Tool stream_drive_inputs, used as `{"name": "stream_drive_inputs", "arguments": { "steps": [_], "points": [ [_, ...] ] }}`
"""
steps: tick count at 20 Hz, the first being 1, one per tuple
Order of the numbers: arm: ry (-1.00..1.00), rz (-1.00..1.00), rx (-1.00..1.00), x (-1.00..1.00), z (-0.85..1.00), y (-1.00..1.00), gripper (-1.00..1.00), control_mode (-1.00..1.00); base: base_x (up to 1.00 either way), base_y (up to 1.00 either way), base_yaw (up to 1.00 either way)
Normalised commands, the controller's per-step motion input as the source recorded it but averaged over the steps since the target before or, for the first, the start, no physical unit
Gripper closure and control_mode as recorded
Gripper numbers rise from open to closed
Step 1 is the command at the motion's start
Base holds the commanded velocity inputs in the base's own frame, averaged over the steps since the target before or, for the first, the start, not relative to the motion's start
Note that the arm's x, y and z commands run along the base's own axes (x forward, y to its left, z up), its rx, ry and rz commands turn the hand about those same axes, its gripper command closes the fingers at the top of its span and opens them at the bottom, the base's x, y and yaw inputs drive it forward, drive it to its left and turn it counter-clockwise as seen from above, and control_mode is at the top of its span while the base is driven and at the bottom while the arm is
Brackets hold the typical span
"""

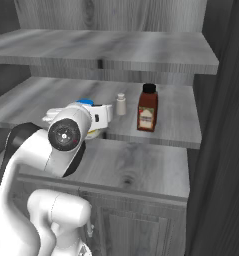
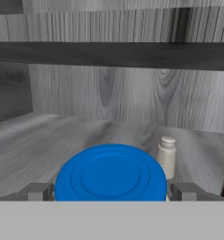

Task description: Collect the paprika, mayonnaise, and shaker from the cabinet and place them next to the stove.

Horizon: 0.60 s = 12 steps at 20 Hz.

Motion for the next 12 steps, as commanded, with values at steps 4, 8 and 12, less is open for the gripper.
{"name": "stream_drive_inputs", "arguments": {
  "steps": [4,8,12],
  "points": [
    [0.00,0.09,-0.03,-0.61,0.24,0.00,1.00,-1.00,0.00,0.00,0.00],
    [0.00,0.13,-0.06,-0.57,0.18,0.00,1.00,-1.00,0.00,0.00,0.00],
    [0.01,0.14,-0.06,-0.55,0.24,0.00,1.00,-1.00,0.00,0.00,0.00]
  ]
}}
